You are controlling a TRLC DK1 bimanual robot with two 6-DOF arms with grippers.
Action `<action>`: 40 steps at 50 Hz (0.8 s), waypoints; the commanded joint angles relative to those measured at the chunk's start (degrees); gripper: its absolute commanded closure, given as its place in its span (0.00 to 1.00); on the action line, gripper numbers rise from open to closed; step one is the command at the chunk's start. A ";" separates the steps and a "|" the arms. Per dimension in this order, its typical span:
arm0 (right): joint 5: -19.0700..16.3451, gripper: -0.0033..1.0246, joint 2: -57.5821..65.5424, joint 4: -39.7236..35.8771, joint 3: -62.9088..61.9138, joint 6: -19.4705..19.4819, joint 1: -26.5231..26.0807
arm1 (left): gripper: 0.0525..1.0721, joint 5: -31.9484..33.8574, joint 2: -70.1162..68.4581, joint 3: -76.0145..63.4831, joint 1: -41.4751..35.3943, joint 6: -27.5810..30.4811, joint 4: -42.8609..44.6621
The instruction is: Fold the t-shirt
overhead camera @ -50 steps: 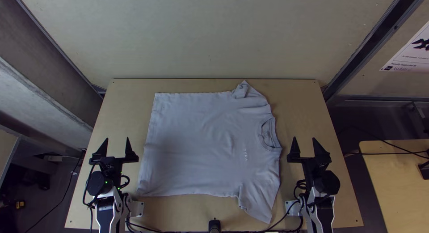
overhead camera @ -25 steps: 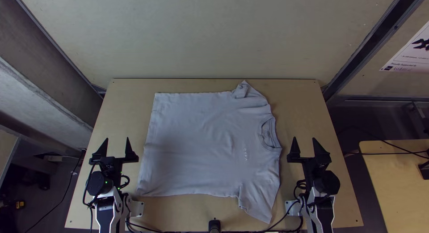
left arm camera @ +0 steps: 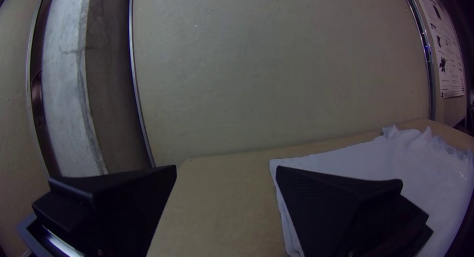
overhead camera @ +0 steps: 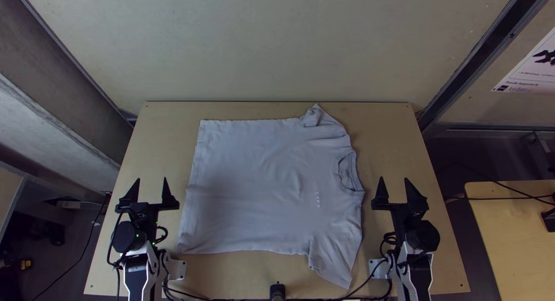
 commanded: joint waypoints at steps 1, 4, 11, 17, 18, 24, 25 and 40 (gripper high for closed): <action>0.83 0.04 -0.30 -0.51 0.52 0.74 -0.56 | 0.05 -0.42 -0.75 -2.09 2.01 0.17 -1.13; 0.83 0.04 -0.30 0.45 1.14 0.39 -0.56 | 0.05 -0.34 -0.75 -1.38 2.89 0.70 -1.30; 0.83 0.04 -0.21 0.80 3.77 0.30 -0.38 | 0.05 0.28 -0.67 1.17 2.80 1.49 -4.47; 0.83 0.04 -0.03 1.68 6.50 -1.02 0.24 | 0.05 0.46 -0.58 3.63 2.18 1.58 -5.78; 0.74 0.04 0.06 1.77 6.94 -1.72 0.32 | 0.05 0.46 -0.49 4.07 2.09 1.58 -5.61; 0.74 0.04 -0.21 4.41 8.61 -4.98 1.73 | 0.05 0.54 0.48 7.67 0.51 1.49 -5.96; 0.74 0.04 -0.30 4.41 9.05 -5.42 2.34 | 0.05 0.54 0.74 8.29 0.16 1.49 -5.96; 0.74 0.04 5.94 11.44 15.55 -11.13 6.56 | 0.05 0.46 15.33 21.29 -3.44 0.88 -0.51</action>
